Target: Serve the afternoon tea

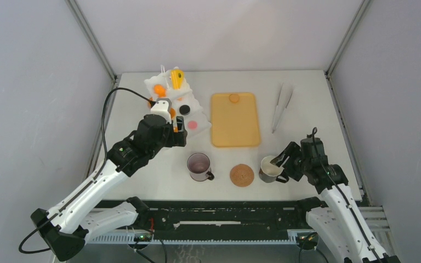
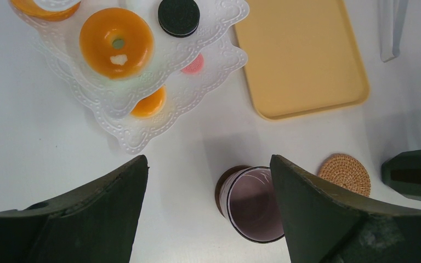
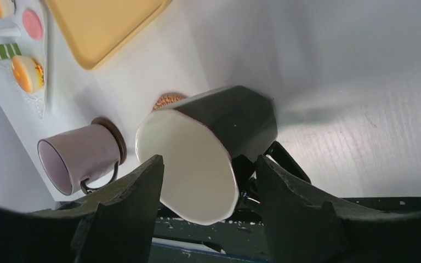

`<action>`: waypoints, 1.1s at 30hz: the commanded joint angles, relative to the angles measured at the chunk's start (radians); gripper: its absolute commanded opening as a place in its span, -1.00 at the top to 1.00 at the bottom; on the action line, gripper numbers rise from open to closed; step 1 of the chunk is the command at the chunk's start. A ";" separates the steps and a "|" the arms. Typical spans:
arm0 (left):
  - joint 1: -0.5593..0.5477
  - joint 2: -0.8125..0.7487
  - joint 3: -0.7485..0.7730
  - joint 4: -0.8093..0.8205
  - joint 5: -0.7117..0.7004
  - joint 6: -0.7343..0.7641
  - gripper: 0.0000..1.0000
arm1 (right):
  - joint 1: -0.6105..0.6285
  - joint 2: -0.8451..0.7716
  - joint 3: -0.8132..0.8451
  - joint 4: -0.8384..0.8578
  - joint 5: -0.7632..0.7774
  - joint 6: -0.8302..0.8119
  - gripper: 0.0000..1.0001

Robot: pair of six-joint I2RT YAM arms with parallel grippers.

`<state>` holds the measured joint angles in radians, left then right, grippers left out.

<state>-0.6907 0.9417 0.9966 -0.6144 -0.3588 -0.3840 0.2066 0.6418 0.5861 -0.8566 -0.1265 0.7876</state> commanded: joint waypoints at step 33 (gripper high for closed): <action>0.005 -0.019 -0.011 0.051 0.033 0.007 -0.72 | 0.587 0.154 0.137 -0.214 0.456 0.219 -0.45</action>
<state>-0.6907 0.9398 0.9955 -0.6060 -0.3321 -0.3843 0.7929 0.7906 0.6983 -1.0016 0.2058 0.9665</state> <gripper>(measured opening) 0.862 0.712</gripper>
